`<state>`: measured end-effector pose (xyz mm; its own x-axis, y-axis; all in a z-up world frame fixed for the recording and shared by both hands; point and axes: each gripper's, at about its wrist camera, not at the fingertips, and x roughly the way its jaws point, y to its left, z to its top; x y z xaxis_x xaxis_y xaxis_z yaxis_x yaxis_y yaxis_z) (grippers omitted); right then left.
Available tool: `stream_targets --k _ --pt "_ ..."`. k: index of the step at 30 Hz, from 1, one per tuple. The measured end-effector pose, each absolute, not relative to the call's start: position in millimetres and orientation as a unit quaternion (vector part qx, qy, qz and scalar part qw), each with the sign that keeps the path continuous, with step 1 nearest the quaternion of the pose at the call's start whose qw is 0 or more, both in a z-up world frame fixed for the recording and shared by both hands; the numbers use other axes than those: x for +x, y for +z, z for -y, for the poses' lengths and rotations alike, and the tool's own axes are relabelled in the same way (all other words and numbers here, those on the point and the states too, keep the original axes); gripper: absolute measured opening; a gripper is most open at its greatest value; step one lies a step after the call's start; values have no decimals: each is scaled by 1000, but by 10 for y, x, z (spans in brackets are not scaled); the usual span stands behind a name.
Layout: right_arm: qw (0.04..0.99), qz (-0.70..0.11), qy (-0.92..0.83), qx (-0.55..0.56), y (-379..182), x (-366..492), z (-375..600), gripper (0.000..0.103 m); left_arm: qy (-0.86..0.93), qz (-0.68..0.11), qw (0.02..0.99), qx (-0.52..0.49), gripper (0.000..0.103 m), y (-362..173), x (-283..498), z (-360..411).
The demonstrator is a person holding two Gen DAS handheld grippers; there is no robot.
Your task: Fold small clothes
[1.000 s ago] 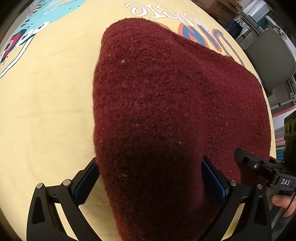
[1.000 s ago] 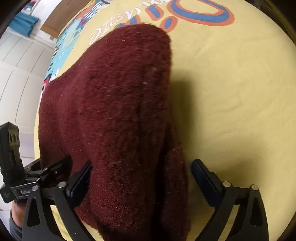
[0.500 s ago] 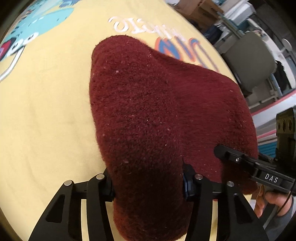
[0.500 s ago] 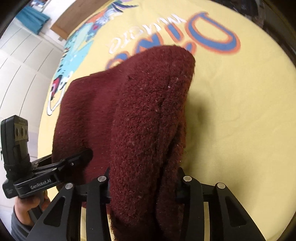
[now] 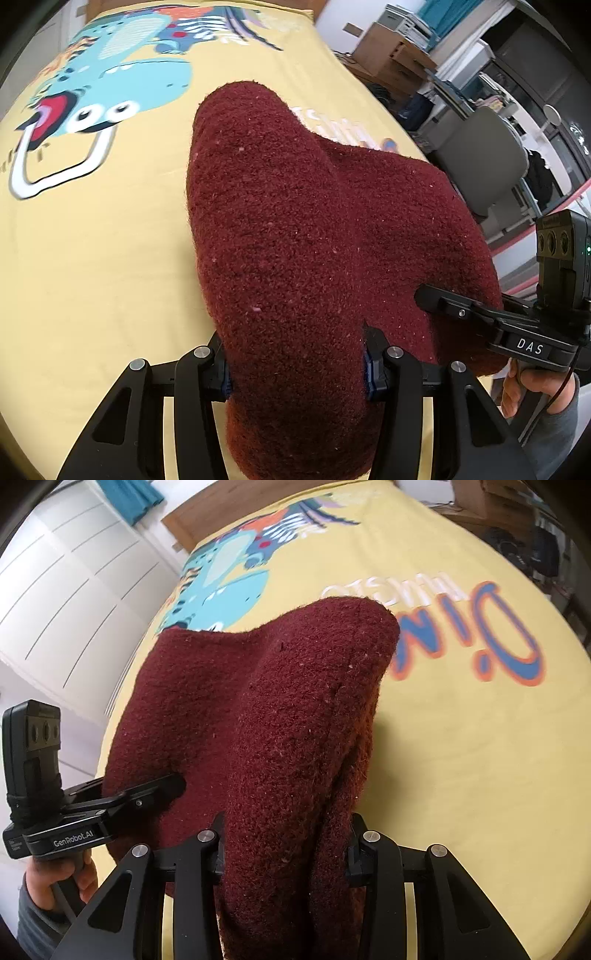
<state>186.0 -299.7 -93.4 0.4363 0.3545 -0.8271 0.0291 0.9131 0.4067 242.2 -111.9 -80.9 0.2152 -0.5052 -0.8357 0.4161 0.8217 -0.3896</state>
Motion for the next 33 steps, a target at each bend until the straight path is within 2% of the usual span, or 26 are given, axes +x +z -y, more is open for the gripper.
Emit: stream_targets --k 5,7,11,13,15,19,26,33 --pt "803 -560 90 185 -1459 1899 2724 40 -265 -576 772 -36 45 -1205 2395 861" --pt "796 -575 73 175 -1685 1874 2681 47 -252 -594 763 -40 48 -1417 2393 779" --pt "797 -574 62 177 -1772 1848 2754 63 -236 -598 765 -42 66 -1558 2352 690" --pt "801 -576 53 156 -1723 1866 2775 77 -227 -600 766 -36 68 -1514 2402 703" --pt "809 -569 43 139 -1612 1873 2806 78 -219 -601 768 -29 74 -1431 2400 736" --pt "828 -549 33 106 -1363 1751 2838 82 -202 -585 785 8 101 -1288 2291 739" --pt "842 -534 29 70 -1290 1485 2743 84 -191 -568 800 13 102 -1191 2065 559" --pt "843 -535 -3 59 -1583 1402 2807 85 -168 -561 810 36 102 -1332 2057 543"
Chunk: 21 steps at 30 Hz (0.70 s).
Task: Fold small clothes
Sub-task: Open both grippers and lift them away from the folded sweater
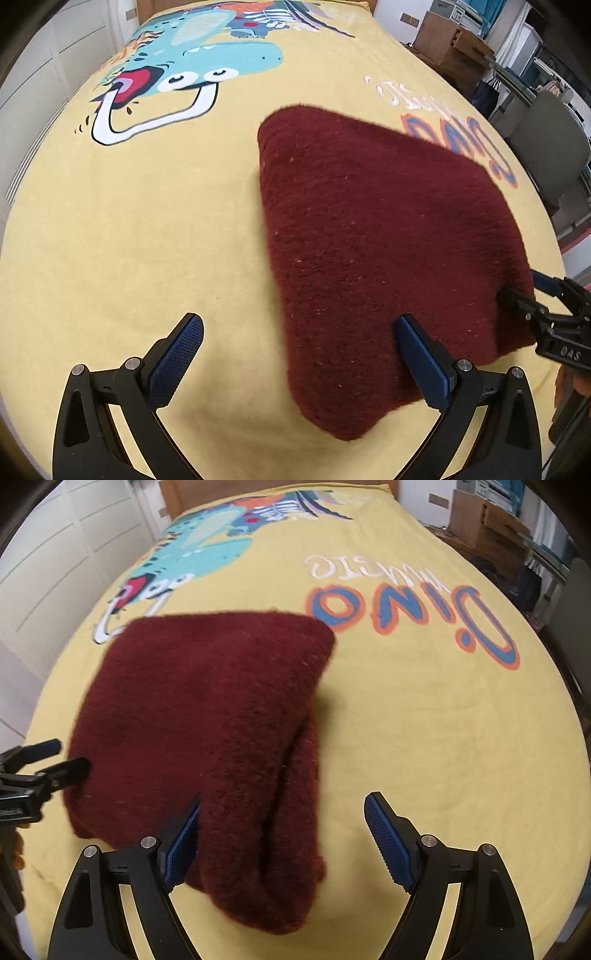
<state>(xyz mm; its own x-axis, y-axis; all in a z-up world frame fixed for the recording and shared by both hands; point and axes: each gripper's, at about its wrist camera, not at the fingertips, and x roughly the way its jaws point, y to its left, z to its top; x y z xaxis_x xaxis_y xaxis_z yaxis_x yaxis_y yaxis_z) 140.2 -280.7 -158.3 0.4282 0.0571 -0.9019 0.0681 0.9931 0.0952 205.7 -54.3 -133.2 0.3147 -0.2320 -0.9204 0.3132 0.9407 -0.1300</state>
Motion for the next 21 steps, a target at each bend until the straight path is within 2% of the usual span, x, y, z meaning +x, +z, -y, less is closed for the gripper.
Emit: stream_targets --k 4,12,21 --pt "841 -536 -11 69 -1740 1368 2943 101 -152 -548 821 56 103 -1466 1988 494" --pt "844 -531 -13 75 -1740 1276 2950 101 -151 -549 821 36 102 -1506 1932 439" --pt "875 -478 -5 76 -922 968 2943 102 -151 -544 826 -2 102 -834 1646 237"
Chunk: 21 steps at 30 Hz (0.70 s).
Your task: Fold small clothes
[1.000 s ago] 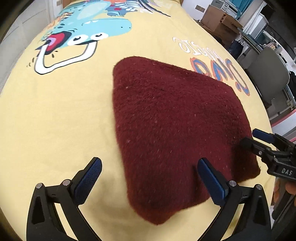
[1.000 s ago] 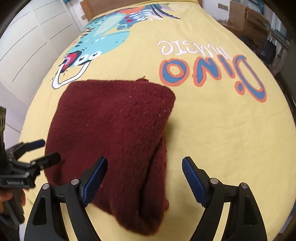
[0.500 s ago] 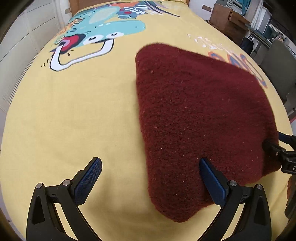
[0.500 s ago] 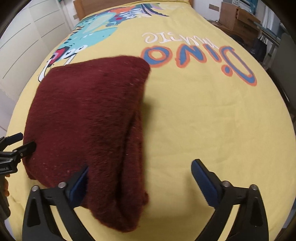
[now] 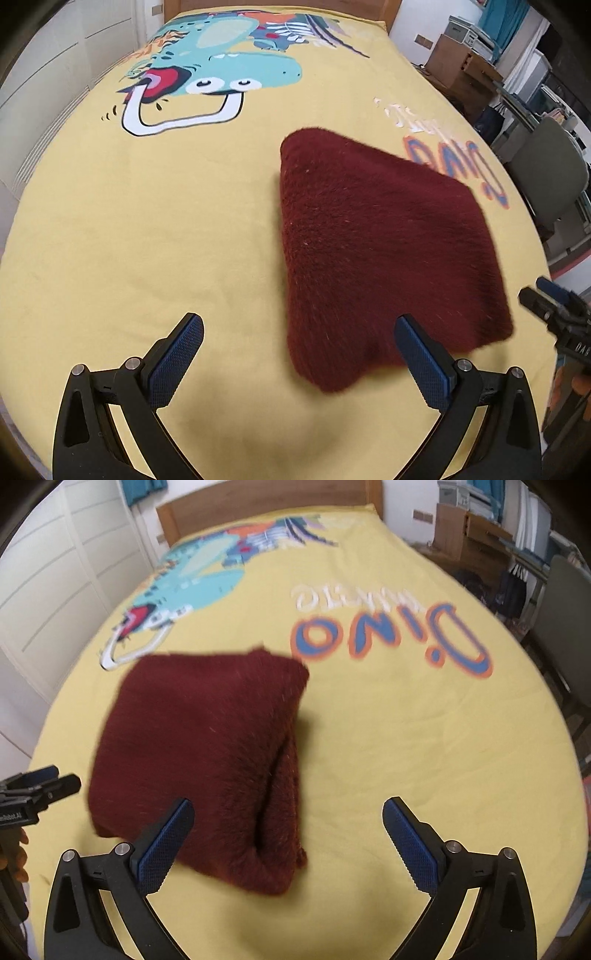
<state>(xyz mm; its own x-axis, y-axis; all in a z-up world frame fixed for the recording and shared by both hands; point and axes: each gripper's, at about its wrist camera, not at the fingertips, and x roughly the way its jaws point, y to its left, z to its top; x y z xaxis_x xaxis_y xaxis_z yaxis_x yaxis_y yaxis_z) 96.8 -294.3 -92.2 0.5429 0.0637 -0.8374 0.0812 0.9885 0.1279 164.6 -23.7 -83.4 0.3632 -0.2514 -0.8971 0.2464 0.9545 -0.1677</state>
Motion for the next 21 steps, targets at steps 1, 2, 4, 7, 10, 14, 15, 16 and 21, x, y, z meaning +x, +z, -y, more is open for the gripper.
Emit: stream_targets --k 1,2,4,7,10,14,15,16,21 --pt "880 -470 -4 75 -795 893 2944 102 -149 -541 828 2 102 -763 1593 223" --pt "882 -465 -3 73 -711 839 2944 102 -147 -535 832 8 102 -655 1507 202" --pt "887 -457 1 69 -548 715 2940 102 -141 -528 838 16 102 -522 1389 168" --pt "895 -442 -4 64 -327 483 2941 102 -123 -516 847 34 102 -332 1168 121" --pt "900 -433 -11 52 -184 254 2939 102 -117 -505 855 31 102 -184 963 53" --pt "902 -428 -20 53 -107 -31 2967 102 -106 -487 866 43 102 -39 723 18" --pt "902 -428 -22 56 -99 -99 2978 102 -105 -483 868 48 102 -13 675 8" --pt "902 -428 -23 57 -96 -148 2986 102 -104 -481 869 51 102 1 637 0" --pt "898 -434 -32 64 -94 -348 3026 102 -103 -481 869 45 102 33 470 -79"
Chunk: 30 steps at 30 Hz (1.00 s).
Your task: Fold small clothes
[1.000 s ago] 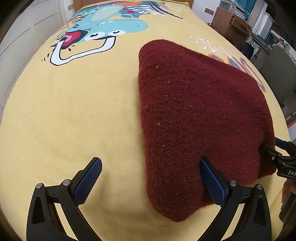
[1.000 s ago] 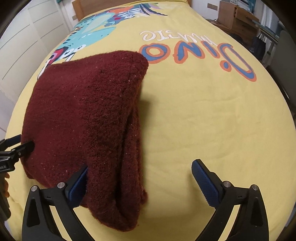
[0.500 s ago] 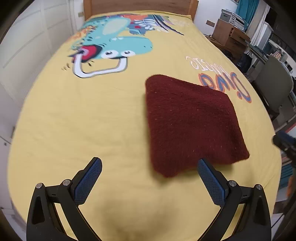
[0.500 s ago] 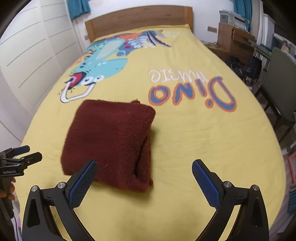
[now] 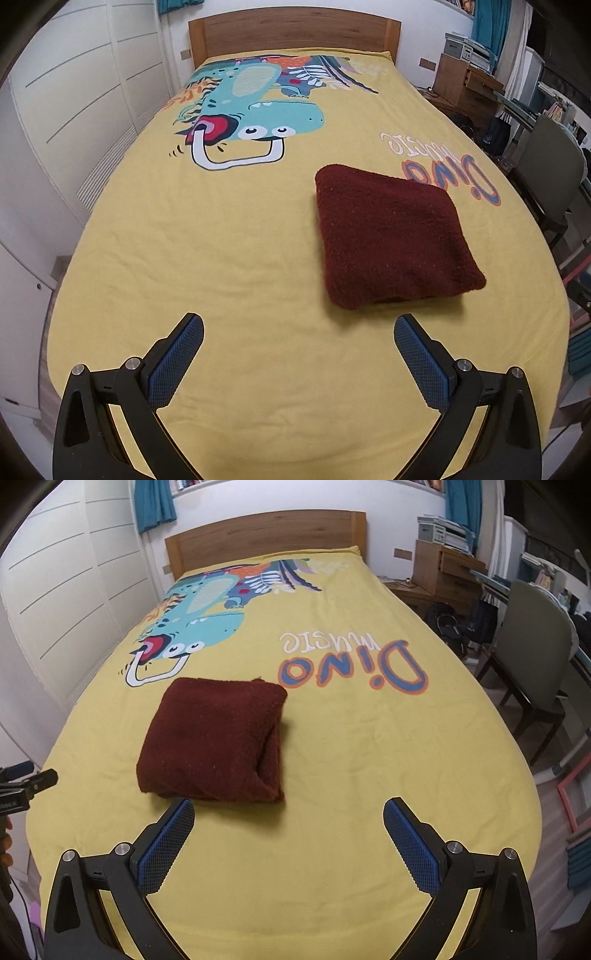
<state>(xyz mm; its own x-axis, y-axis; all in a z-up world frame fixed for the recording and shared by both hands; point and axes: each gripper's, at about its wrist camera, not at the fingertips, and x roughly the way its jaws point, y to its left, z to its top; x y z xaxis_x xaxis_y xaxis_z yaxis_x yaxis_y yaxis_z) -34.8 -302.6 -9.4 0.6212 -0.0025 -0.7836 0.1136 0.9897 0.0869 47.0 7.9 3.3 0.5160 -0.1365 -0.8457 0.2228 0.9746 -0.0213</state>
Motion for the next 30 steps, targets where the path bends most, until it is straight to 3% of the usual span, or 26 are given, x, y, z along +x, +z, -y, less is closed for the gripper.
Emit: stream_targets --k 30 --pt "892 -447 -42 51 -98 -441 3039 102 -75 -496 863 63 102 -32 402 -245"
